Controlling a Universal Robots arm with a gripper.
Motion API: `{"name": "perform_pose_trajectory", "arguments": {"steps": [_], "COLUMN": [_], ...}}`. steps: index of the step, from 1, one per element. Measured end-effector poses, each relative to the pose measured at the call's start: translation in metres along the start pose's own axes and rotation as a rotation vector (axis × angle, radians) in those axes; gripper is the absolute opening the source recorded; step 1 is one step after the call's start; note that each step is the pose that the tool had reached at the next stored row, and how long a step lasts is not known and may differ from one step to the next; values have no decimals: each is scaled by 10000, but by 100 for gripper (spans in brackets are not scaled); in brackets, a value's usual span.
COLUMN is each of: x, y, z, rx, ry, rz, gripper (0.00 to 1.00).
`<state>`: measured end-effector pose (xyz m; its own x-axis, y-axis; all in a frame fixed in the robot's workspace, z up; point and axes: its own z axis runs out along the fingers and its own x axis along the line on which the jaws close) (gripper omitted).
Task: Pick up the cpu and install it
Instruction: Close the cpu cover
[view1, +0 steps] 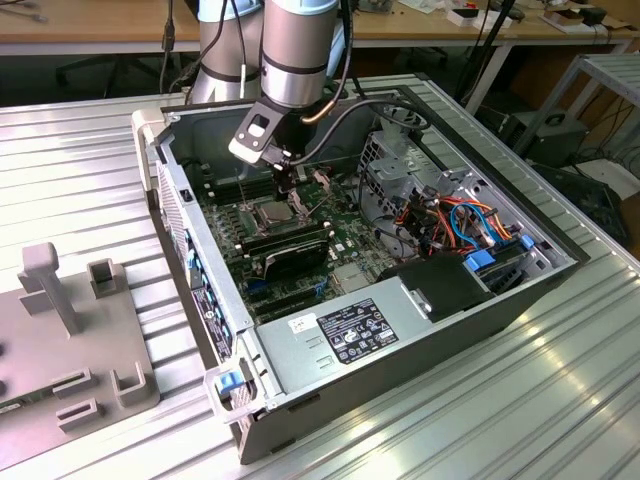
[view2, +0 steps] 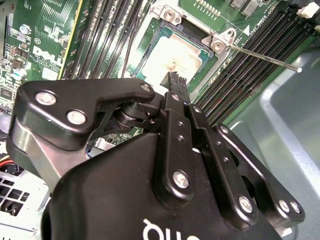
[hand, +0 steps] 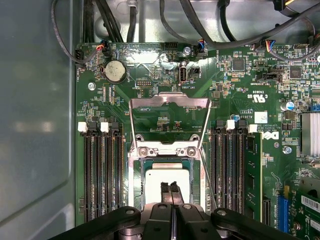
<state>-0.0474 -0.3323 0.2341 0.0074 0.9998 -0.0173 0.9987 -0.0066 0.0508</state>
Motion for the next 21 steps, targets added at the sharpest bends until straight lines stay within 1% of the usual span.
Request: {"name": "perform_pose_trajectory", "arguments": {"steps": [21], "x": [3], "y": [-1], "z": [16], "rx": [0], "ry": [0], "rz": [0], "gripper": [11]}}
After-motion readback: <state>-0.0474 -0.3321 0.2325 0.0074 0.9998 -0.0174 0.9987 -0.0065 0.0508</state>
